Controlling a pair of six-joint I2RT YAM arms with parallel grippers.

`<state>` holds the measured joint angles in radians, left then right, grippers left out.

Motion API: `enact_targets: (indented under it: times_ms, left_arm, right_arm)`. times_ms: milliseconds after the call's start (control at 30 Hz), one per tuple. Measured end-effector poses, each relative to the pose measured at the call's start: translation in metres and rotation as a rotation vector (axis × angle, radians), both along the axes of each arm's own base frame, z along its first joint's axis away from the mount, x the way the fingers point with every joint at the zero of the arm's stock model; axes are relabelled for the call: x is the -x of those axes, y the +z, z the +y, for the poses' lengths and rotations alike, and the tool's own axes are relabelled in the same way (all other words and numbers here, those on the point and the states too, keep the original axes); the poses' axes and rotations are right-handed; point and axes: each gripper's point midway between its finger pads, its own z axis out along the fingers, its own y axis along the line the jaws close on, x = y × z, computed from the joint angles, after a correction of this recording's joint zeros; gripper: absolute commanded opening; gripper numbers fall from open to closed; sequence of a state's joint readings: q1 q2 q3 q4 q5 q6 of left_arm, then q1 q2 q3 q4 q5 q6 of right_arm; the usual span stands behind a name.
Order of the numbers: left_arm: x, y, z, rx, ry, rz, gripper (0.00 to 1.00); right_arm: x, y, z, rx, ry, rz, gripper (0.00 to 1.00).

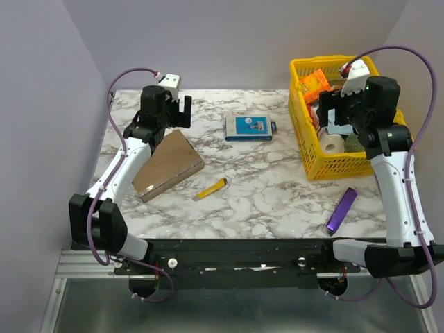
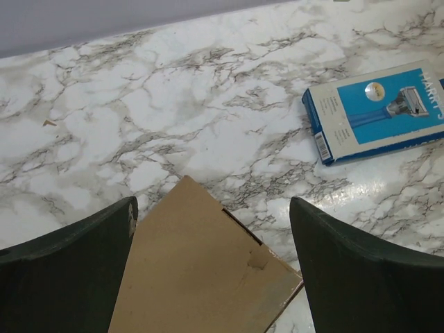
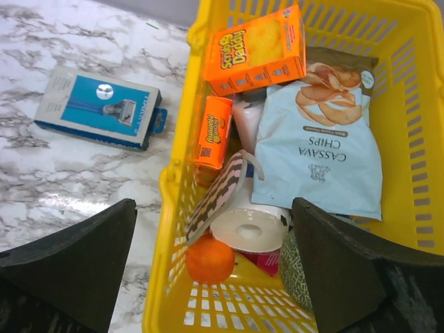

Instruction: Unpack the express box

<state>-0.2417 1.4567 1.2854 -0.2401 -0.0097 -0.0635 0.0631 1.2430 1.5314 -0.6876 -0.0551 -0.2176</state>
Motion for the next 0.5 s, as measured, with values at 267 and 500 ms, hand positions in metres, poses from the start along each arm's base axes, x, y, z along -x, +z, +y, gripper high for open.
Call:
enact_targets:
  times_ms: [267,500]
  left_arm:
    - [0.004,0.028,-0.004,-0.06,-0.087,-0.058,0.99]
    - [0.027,0.017,0.024,-0.279,-0.158,-0.044,0.99]
  right_arm:
    - [0.005,0.018,0.061,0.001,0.344,-0.041,0.95]
    - [0.023,-0.031,0.185,0.065,0.753,0.049,0.71]
